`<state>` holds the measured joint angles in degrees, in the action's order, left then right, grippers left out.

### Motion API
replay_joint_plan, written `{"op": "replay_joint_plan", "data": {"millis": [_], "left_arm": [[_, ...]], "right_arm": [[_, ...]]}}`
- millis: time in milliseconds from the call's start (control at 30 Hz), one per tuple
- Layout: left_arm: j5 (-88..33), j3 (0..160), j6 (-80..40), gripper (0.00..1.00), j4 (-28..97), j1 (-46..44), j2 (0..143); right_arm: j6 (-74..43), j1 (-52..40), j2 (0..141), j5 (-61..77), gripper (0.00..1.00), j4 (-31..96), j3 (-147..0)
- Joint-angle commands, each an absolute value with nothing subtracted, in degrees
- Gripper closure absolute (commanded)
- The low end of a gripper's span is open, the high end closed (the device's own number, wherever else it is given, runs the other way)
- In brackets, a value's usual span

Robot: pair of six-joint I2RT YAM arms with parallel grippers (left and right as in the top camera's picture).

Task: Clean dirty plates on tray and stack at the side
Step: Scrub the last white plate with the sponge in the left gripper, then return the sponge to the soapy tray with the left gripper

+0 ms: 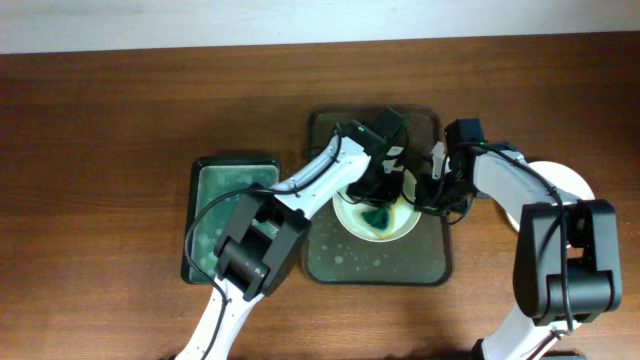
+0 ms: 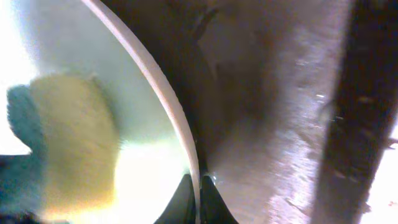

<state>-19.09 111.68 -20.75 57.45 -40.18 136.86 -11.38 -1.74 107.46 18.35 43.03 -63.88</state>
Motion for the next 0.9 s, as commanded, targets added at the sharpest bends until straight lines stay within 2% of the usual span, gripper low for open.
{"op": "replay_joint_plan", "data": {"millis": [0,167,367,633,867], "left_arm": [[5.2,109.7,-22.9,1.0,59.9,-34.5,137.0],[13.4,109.7,-24.0,1.0,61.0,-34.9,134.3],[12.0,110.0,-24.0,1.0,61.6,-36.6,131.3],[7.7,112.6,-24.0,1.0,63.6,-36.9,120.2],[11.7,112.6,-24.0,1.0,72.2,-31.0,105.3]], "right_arm": [[-10.4,-1.5,109.0,14.5,0.96,43.5,-63.2],[-10.4,-1.5,109.0,14.5,0.96,43.5,-63.2],[-10.4,-1.5,109.0,14.5,0.96,43.5,-63.2],[-10.4,-1.5,109.0,14.5,0.96,43.7,-63.2],[-10.3,-1.5,109.0,14.5,0.96,44.1,-63.2]]}}
